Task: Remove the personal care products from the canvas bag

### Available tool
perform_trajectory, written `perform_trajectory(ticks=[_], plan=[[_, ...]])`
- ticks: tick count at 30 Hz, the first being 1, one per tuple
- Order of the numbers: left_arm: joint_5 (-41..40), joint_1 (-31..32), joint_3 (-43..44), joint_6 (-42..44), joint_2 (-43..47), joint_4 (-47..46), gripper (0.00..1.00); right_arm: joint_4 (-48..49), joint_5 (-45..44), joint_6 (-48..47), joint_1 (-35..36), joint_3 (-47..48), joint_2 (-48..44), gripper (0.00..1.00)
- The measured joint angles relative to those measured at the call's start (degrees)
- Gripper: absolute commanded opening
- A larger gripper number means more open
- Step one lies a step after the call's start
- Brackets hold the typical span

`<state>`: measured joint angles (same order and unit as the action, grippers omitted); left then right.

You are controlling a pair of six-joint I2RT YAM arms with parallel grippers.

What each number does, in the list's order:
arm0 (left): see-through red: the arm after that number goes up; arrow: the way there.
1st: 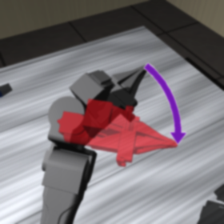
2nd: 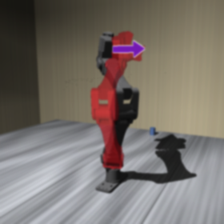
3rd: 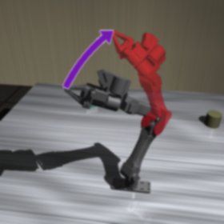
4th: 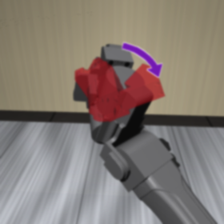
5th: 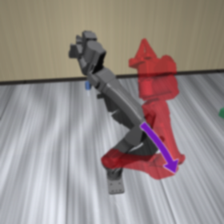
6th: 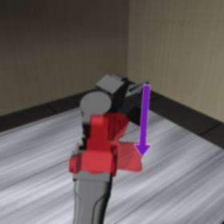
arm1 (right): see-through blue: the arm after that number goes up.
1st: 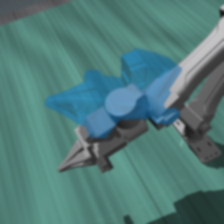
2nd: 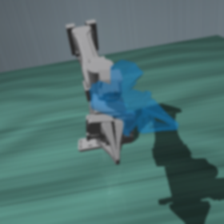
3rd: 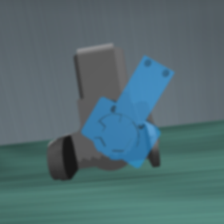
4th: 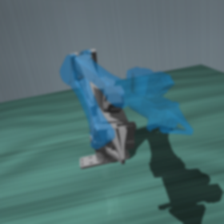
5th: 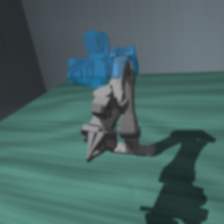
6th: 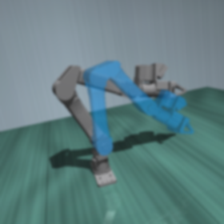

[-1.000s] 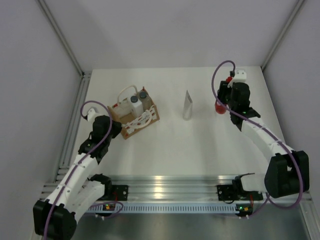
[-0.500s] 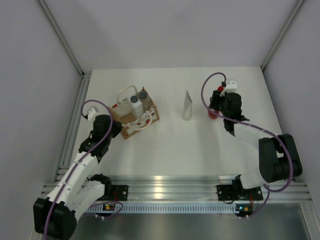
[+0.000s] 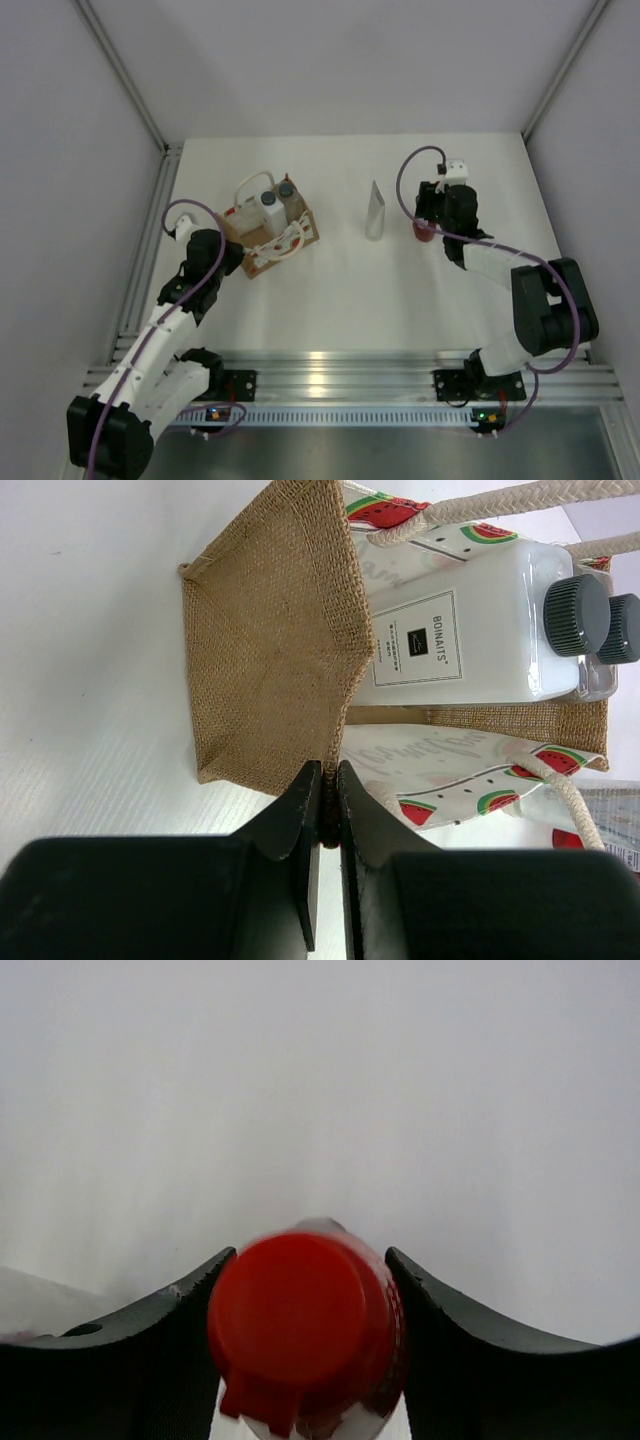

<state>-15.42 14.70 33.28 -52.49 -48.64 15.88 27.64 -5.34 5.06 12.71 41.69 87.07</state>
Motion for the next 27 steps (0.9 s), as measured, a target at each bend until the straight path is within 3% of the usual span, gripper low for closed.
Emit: perform_trajectory(ticks=[2,4,13,23,27], plan=[[0.00,0.02,0.00,0.02,0.00,0.00,0.00,0.04,-0.17,0.00,0.09,0.79,0.00,0.63],[0.00,0.00,0.00,0.04,0.00,0.00,0.00,-0.04,-0.63,0.00,0.28,1.51,-0.24,0.74],[0.11,0.00,0.00,0.17,0.07,0.02,0.00,-4.96,-4.57,-0.55,2.86,5.40,-4.66,0.79],[0.22,0.00,0.00,0.20,0.66,0.26,0.00,-21.79,-12.20,-7.93,22.49,25.35,-6.97,0.82],[0.39,0.00,0.00,0.17,0.66,0.31,0.00,-28.33,-12.48,-8.50,31.01,36.30,-2.60,0.81]])
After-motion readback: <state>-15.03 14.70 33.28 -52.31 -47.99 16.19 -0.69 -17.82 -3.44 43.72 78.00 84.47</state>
